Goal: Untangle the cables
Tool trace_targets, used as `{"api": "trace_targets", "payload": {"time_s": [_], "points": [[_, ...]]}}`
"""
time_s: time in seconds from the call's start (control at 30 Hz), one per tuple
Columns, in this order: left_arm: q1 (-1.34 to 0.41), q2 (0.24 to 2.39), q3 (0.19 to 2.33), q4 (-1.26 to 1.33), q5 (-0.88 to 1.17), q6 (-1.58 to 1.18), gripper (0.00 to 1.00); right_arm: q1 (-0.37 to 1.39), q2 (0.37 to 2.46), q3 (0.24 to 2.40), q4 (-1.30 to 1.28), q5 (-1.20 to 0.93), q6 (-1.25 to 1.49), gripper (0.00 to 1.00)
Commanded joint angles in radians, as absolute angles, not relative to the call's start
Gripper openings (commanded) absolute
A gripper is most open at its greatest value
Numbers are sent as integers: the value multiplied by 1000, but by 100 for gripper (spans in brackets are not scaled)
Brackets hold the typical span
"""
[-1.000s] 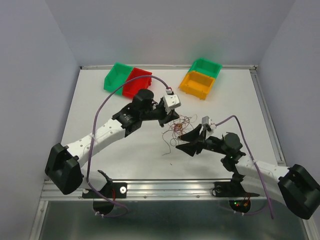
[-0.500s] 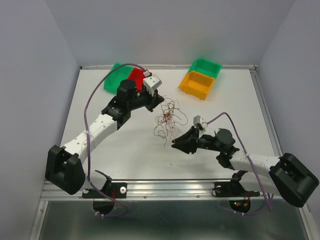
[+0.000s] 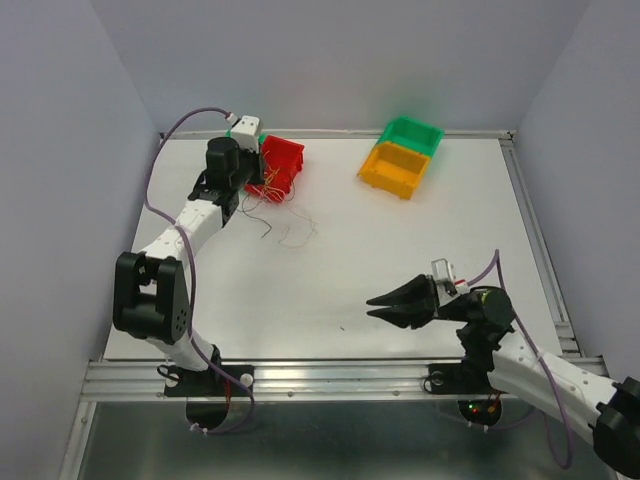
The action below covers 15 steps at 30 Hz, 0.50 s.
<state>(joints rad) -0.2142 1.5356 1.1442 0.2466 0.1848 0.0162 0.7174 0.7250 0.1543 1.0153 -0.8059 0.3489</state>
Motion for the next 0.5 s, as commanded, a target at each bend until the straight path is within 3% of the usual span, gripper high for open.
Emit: {"api": "trace_targets", "payload": {"time_s": [0.0, 0.07, 0.1, 0.13, 0.17, 0.23, 0.3, 0.47], "points": [[-212, 1546, 1183, 284, 213, 5, 0, 726, 586, 156, 804, -654, 315, 27], [-212, 1528, 1172, 301, 255, 5, 0, 726, 557, 172, 738, -515, 298, 27], [-212, 1516, 1157, 311, 268, -23, 0, 726, 557, 178, 683, -468, 284, 32], [-212, 1506, 1151, 314, 305, -25, 0, 726, 566, 182, 669, -428, 282, 41], [-212, 1484, 1135, 318, 334, -25, 0, 726, 601, 198, 663, -372, 278, 59], [-219, 1460, 1124, 318, 420, -28, 0, 726, 665, 219, 663, -324, 273, 69], [-236, 1427, 1115, 299, 475, -23, 0, 727, 774, 260, 672, -279, 276, 74], [-385, 1327, 1094, 242, 508, 37, 0, 726, 997, 325, 744, -134, 279, 75]]}}
